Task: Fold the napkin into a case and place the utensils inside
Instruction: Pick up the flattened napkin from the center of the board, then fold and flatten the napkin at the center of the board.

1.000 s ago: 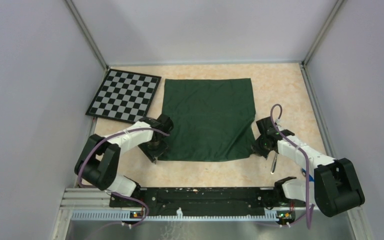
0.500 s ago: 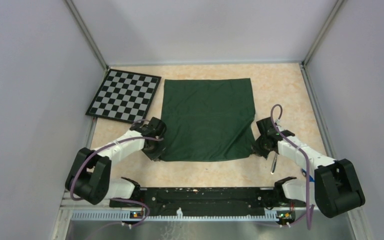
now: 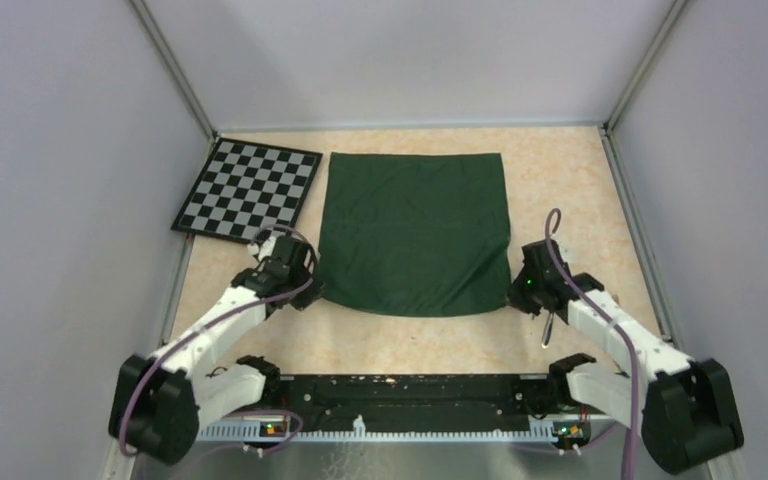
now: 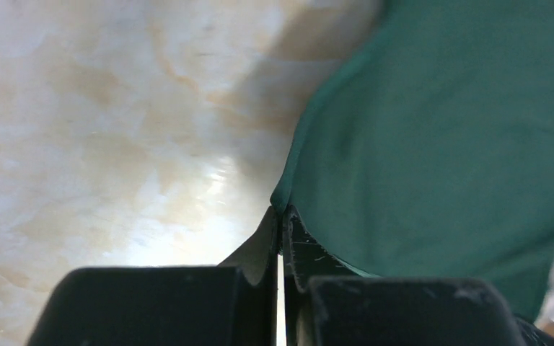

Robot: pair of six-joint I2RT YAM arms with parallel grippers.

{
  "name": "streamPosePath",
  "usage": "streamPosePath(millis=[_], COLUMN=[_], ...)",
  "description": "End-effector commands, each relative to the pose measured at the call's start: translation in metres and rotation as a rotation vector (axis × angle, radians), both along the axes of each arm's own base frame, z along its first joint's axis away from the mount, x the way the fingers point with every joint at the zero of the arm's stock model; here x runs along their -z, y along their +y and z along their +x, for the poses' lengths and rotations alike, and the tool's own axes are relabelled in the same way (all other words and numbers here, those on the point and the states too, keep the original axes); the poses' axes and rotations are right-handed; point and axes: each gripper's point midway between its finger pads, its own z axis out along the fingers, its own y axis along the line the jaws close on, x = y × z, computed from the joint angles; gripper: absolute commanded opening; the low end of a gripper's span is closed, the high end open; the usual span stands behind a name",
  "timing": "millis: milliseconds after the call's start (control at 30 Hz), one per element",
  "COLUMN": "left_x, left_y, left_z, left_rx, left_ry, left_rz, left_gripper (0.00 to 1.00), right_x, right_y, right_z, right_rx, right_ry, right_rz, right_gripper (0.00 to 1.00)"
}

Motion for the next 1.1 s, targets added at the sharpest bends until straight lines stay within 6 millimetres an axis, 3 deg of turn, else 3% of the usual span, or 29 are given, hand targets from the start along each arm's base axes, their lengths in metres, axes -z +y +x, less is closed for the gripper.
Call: streamPosePath(millis=[0, 100, 167, 267, 333, 467, 567, 667, 767, 867, 967, 1067], left_x=[-0.101, -0.191, -0.249, -0.332, -0.38, -0.463, -0.497, -0.509, -0.498, -0.454, -0.401, -0.362], left_y=[-0.019, -0.023, -0.02, -0.014, -0.01, -0.003, 0.006, 0.008, -0.001, 0.003, -0.001, -0.008], left_z=[0.028, 0.024, 0.012, -0.021, -0.049, -0.11, -0.129, -0.113, -0.059, 0.026, 0.106, 0.176], left_rx=[0.162, 0.259, 0.299, 0.378, 0.429, 0.523, 0.504, 0.453, 0.391, 0.217, 0.169, 0.188], left_ry=[-0.346, -0.64, -0.83, -1.089, -1.235, -1.522, -1.639, -1.675, -1.6, -1.346, -1.125, -1.034], left_rz=[-0.093, -0.145, -0.153, -0.16, -0.168, -0.188, -0.186, -0.173, -0.146, -0.046, 0.118, 0.186], left_gripper=[0.0, 0.0, 0.0, 0.0, 0.0, 0.0, 0.0, 0.0, 0.0, 0.0, 0.0, 0.0], right_x=[-0.073, -0.149, -0.207, -0.302, -0.353, -0.433, -0.467, -0.479, -0.459, -0.421, -0.392, -0.363], right_y=[0.023, 0.036, 0.044, 0.055, 0.059, 0.055, 0.047, 0.034, 0.004, -0.015, -0.009, -0.004], right_z=[0.021, 0.019, 0.007, -0.035, -0.069, -0.124, -0.141, -0.12, -0.062, 0.012, 0.075, 0.134], right_rx=[-0.253, -0.367, -0.448, -0.589, -0.662, -0.71, -0.703, -0.569, -0.281, -0.087, -0.059, -0.057], right_ry=[-0.303, -0.565, -0.748, -1.026, -1.172, -1.396, -1.482, -1.497, -1.383, -1.208, -1.118, -1.052], right_rz=[0.066, 0.13, 0.181, 0.283, 0.368, 0.49, 0.491, 0.429, 0.301, 0.122, 0.01, -0.074], right_gripper=[0.0, 0.0, 0.0, 0.0, 0.0, 0.0, 0.0, 0.0, 0.0, 0.0, 0.0, 0.0])
